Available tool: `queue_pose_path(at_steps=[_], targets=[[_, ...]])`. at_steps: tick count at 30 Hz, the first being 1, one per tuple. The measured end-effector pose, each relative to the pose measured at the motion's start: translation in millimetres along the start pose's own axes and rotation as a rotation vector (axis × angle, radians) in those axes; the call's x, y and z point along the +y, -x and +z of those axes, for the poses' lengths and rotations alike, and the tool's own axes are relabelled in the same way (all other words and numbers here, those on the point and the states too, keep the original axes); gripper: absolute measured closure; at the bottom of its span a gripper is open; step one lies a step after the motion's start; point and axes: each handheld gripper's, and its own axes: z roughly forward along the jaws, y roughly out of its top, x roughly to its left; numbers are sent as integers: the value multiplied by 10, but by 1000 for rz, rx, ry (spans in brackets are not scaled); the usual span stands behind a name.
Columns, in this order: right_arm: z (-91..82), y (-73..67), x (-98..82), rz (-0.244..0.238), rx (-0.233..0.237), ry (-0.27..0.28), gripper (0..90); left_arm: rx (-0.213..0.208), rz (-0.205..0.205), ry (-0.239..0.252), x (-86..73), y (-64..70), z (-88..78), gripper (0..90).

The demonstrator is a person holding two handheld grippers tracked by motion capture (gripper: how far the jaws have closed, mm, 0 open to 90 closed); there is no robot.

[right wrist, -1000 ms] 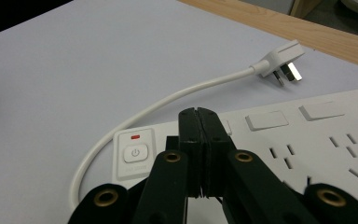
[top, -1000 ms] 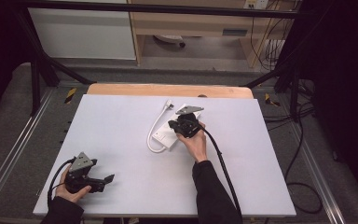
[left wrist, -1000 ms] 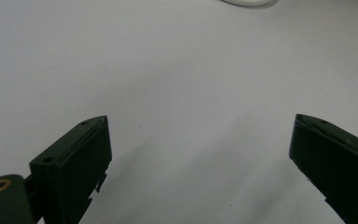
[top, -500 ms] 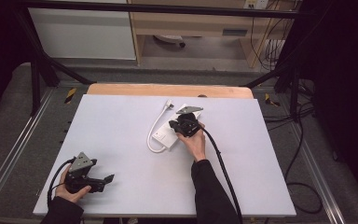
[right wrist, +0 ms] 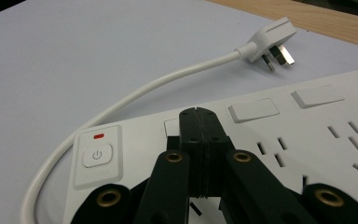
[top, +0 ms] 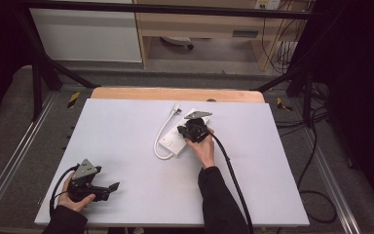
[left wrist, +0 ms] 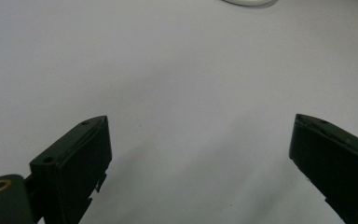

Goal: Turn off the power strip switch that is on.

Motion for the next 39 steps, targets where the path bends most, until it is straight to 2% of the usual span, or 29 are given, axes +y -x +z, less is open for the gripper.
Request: queue_pose_path(at_steps=[11,19,39], targets=[[80,-72,99,-37,2,-2,900,-1,1,2,1,1,-6,54],[133,-42,75,-20,-10,-11,900,-1,2,1,1,2,-3,54],[181,1,55,-22,-30,-9,900,1,3,2,3,3,-6,55]])
